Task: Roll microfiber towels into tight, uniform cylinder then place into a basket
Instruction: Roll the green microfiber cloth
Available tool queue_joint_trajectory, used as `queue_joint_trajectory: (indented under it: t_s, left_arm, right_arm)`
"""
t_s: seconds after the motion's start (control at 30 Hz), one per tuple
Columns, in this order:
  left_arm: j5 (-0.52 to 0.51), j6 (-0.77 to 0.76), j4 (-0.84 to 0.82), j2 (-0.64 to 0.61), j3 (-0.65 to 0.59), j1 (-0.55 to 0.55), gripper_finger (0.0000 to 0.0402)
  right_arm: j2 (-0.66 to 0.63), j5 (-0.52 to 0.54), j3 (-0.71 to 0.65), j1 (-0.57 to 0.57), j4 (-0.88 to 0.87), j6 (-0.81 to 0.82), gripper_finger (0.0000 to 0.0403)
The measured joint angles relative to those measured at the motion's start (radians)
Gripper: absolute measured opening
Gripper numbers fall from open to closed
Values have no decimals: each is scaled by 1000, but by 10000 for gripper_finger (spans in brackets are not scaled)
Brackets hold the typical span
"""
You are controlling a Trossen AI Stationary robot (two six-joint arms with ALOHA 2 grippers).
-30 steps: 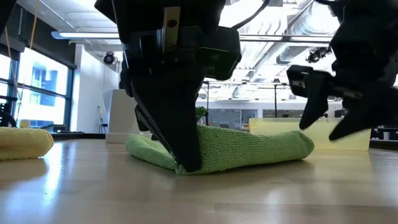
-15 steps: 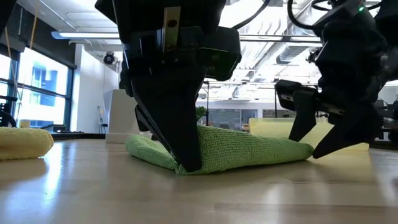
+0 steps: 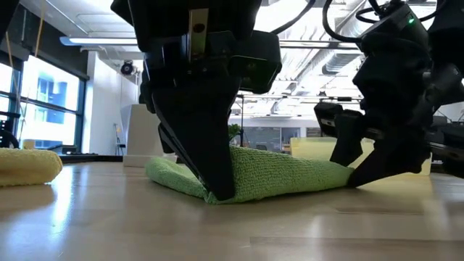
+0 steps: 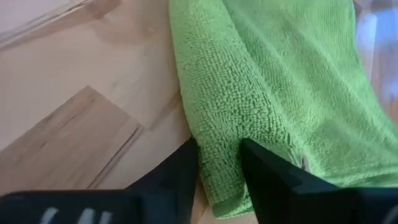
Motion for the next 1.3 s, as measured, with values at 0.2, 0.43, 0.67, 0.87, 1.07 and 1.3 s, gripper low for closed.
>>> queue_joint_trajectory:
  t_s: [0.2,0.43,0.67,0.87,1.07,1.3]
  left_arm:
    - [1,50,0,-6,-1,0,14]
    - [-40,98,-84,-62,-9,-2,17]
    - [-42,90,-140,-97,-10,-4,35]
    - [-126,113,-209,-98,-9,-9,68]
    - [-281,182,-310,-102,-7,-11,104]
    - [-533,183,-463,-102,-7,-14,129]
  right_arm:
    - [21,10,1,0,1,85,18]
    - [18,-90,0,-33,-4,320,4]
    - [23,-459,50,-137,-46,627,2]
    - [19,-595,112,-195,-111,901,1]
    - [17,-610,117,-230,-147,1140,1]
    - [11,-538,122,-238,-268,1233,0]
